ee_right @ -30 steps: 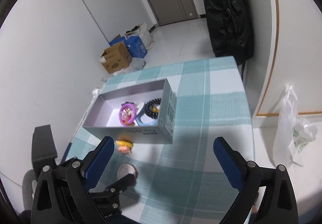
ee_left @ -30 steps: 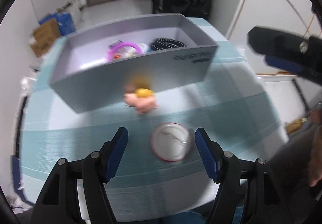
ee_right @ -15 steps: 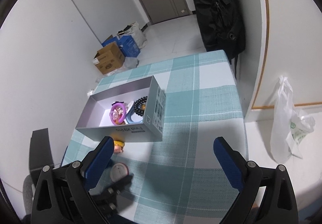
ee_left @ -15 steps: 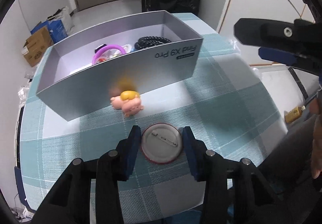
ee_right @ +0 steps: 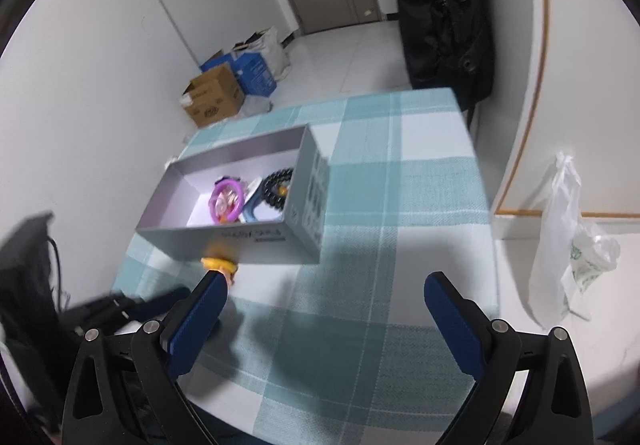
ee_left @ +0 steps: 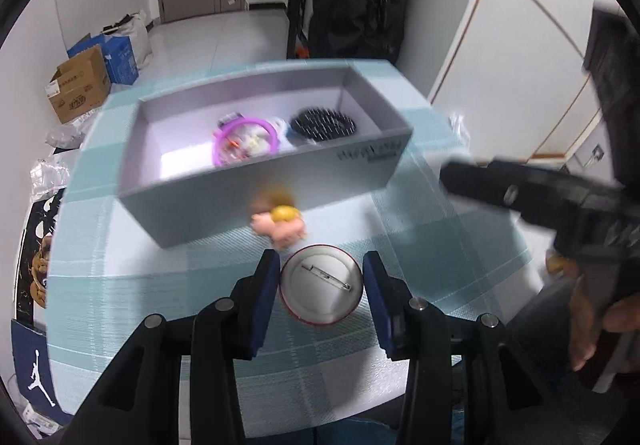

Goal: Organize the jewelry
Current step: 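Grasp the white round badge on the table with the left tool, then lift the badge with the left tool while the right tool grasps the pink figurine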

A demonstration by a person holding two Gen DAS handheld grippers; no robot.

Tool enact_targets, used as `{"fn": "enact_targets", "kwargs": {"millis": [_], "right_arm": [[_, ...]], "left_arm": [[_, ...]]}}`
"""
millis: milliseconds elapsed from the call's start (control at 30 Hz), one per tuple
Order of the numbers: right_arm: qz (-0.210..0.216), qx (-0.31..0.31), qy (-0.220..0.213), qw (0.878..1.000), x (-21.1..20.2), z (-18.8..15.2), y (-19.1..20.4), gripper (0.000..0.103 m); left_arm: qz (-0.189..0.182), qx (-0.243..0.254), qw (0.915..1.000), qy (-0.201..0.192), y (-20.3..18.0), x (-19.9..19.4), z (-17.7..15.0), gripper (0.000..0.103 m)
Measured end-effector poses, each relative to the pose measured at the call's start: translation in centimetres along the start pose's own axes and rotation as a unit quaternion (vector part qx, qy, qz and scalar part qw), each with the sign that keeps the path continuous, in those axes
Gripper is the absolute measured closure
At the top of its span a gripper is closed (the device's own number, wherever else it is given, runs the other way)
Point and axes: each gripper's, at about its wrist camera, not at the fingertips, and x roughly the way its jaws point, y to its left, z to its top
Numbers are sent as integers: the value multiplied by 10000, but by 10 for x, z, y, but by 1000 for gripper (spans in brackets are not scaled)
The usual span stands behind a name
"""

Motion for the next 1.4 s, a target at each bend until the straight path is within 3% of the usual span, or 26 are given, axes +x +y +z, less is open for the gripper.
{"fn": "enact_targets", "kwargs": {"millis": [300,567,700,767,900,1000,1067,1200,1400], "right_arm": [[289,-669,279,9970,20,-8,39,7],[554,-1084,629,9906,53,-12,79,28],[312,-1140,744,9902,72,-11,94,35],[129,-1261,790,9888,79,-13,103,43],[-124,-1508,713,9859,87,-15,117,47],[-259,-1606,653,9845,92,-16,120,57],[-415,-1737,580,9822,93,-18,123,70],[-464,-2014,528,9770,93,-21,131,70],[-390,-1957,570,9782,96,-13,129,71]], "left_arm": [[-78,-625,9950,-781,44,-41,16,66],[-156,-1167,9864,-1144,78,-56,22,66],[-209,-1341,9836,-1187,86,-57,22,66],[-248,-1369,9831,-1193,89,-58,21,66],[-329,-1419,9815,-1240,93,-63,21,66],[-381,-1453,9813,-1206,96,-62,22,66],[-411,-1505,9807,-1175,98,-60,22,66],[-527,-1640,9781,-1166,103,-61,24,66],[-509,-1594,9777,-1273,102,-65,26,66]]}}
